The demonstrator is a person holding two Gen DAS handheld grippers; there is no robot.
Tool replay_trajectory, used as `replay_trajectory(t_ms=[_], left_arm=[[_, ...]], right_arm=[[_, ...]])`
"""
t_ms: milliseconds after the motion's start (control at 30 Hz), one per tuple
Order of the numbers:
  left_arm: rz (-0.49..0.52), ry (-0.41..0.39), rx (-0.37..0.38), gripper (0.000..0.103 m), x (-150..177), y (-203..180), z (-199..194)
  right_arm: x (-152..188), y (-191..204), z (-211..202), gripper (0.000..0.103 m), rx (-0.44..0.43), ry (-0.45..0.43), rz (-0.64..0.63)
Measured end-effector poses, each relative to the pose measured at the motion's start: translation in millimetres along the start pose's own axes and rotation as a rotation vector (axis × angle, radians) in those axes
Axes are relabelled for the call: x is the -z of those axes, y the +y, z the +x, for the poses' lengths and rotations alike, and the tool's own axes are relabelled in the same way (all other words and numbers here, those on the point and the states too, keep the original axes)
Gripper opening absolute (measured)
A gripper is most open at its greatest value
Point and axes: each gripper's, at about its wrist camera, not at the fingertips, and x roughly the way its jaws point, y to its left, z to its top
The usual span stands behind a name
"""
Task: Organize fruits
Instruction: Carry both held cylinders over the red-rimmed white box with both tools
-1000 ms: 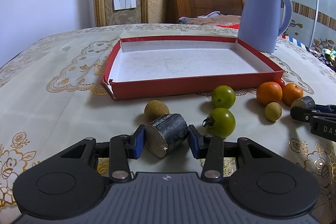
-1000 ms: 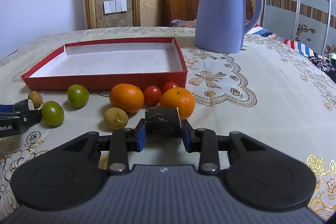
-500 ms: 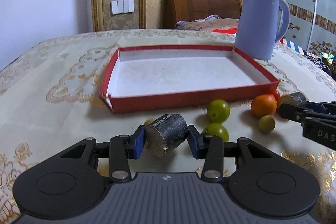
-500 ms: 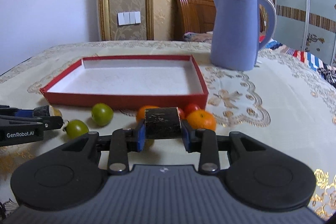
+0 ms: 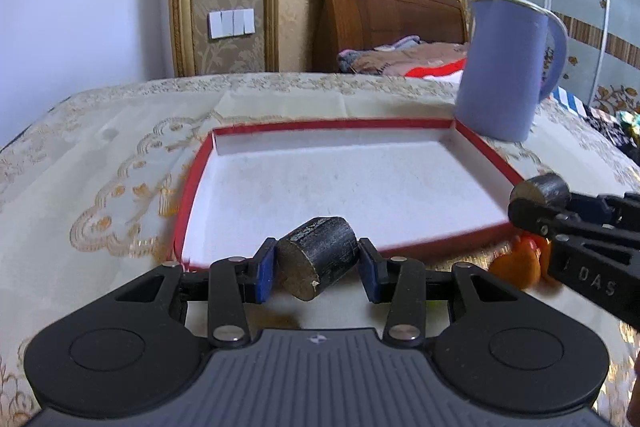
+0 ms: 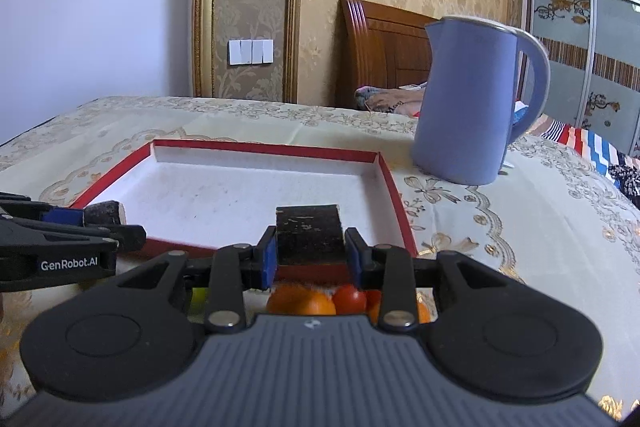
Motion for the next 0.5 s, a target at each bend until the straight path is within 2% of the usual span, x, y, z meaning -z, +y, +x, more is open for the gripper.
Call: replay_trajectory(t_ms=[367, 500], left_arm=[[-0.031, 0.029, -0.071, 0.042, -23, 4, 47], [-0.05, 0.064, -0.081, 0.042, -26, 12, 65]], right_arm=[[-21, -4, 67, 0.033, 0.023, 0.075, 0.023], [-24, -7, 89, 0.033, 0.025, 0.113, 0.036]])
